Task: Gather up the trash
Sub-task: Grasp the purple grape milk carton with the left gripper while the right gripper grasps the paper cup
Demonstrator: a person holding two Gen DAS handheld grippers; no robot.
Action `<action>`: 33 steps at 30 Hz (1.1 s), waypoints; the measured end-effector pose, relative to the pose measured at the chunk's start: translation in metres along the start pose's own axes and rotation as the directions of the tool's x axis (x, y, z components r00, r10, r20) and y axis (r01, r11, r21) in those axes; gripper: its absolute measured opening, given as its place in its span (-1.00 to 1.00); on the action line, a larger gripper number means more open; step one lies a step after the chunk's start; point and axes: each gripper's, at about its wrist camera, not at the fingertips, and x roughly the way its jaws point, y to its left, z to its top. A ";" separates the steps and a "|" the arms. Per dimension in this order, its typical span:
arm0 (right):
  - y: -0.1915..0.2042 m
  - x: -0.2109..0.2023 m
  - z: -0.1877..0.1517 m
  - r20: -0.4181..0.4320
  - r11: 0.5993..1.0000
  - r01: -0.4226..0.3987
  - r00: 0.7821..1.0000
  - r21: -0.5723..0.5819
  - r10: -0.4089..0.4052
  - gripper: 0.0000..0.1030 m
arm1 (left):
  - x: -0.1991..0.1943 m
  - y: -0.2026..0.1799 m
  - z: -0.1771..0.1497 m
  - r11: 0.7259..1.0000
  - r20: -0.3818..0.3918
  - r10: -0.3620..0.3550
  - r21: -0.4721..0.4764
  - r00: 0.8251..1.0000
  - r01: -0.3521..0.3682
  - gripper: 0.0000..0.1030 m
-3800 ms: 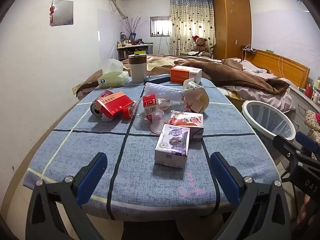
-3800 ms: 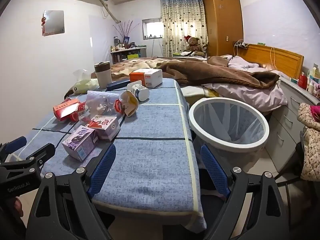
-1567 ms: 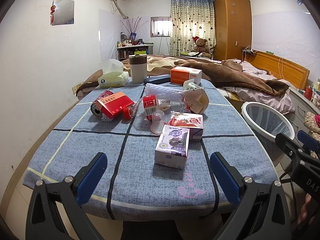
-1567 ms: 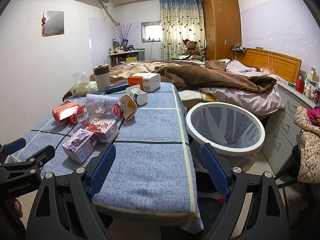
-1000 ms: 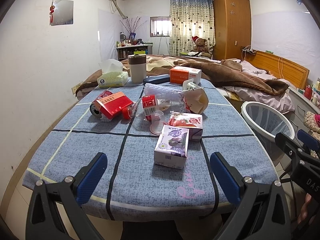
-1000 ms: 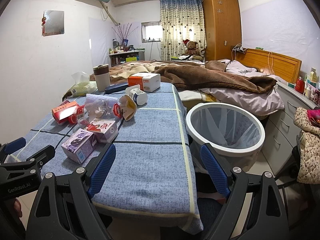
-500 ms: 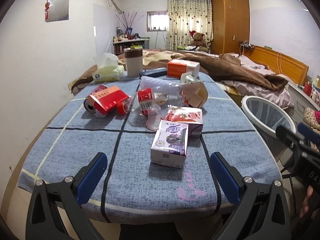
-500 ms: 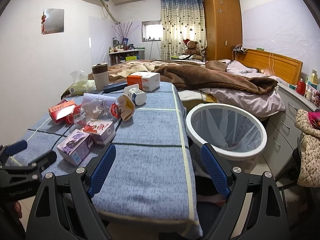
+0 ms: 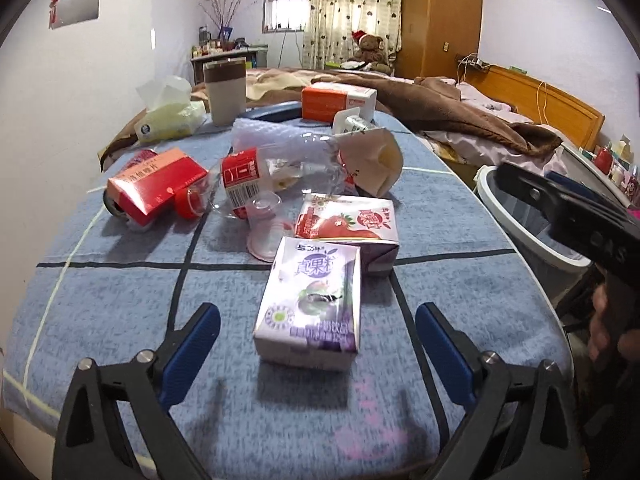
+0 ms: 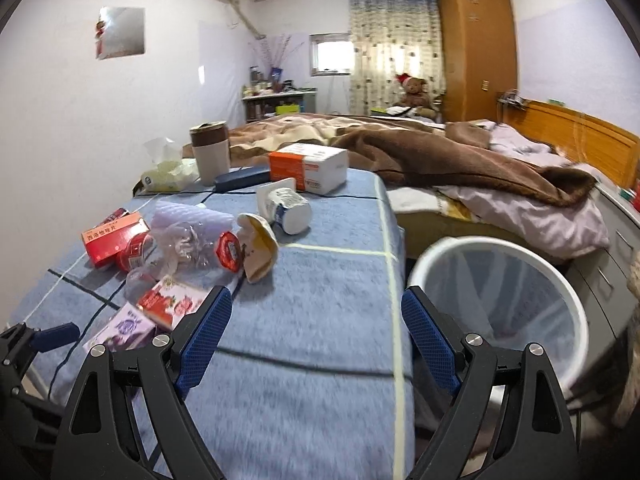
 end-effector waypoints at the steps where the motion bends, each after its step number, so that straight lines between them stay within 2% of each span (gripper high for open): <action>1: 0.002 0.005 0.002 -0.007 1.000 -0.009 1.000 -0.006 0.009 0.72 | 0.001 0.001 0.001 1.000 -0.004 0.000 0.000 1.000 0.000 0.90; 4: 0.006 0.024 0.008 -0.023 0.999 -0.040 0.999 -0.018 0.040 0.72 | 0.011 0.004 0.005 1.000 -0.025 0.009 0.000 1.000 -0.009 0.82; 7: 0.007 0.044 0.015 -0.078 0.998 -0.062 0.995 -0.011 0.061 0.72 | 0.018 0.010 0.007 1.000 -0.048 0.006 -0.016 0.999 -0.006 0.71; 12: 0.018 0.060 0.025 -0.100 0.989 -0.144 0.985 -0.041 0.139 0.72 | 0.026 0.024 0.006 0.998 -0.081 0.033 -0.052 0.996 -0.038 0.69; 20: 0.026 0.098 0.033 -0.184 0.985 -0.163 0.971 -0.059 0.149 0.68 | 0.038 0.041 0.009 0.995 -0.124 0.017 -0.100 0.992 -0.030 0.68; 24: 0.030 0.110 0.035 -0.208 0.983 -0.168 0.967 -0.076 0.149 0.47 | 0.040 0.047 0.011 0.994 -0.129 0.024 -0.105 0.991 -0.038 0.54; 29: 0.031 0.120 0.036 -0.235 0.983 -0.173 0.960 -0.065 0.153 0.38 | 0.043 0.053 0.013 0.992 -0.139 0.054 -0.103 0.989 -0.069 0.50; 32: 0.033 0.125 0.036 -0.248 0.981 -0.181 0.956 -0.072 0.158 0.11 | 0.043 0.055 0.014 0.992 -0.141 0.052 -0.105 0.989 -0.067 0.45; 33: 0.033 0.129 0.036 -0.258 0.981 -0.181 0.953 -0.068 0.158 0.04 | 0.043 0.056 0.014 0.992 -0.141 0.056 -0.103 0.988 -0.071 0.38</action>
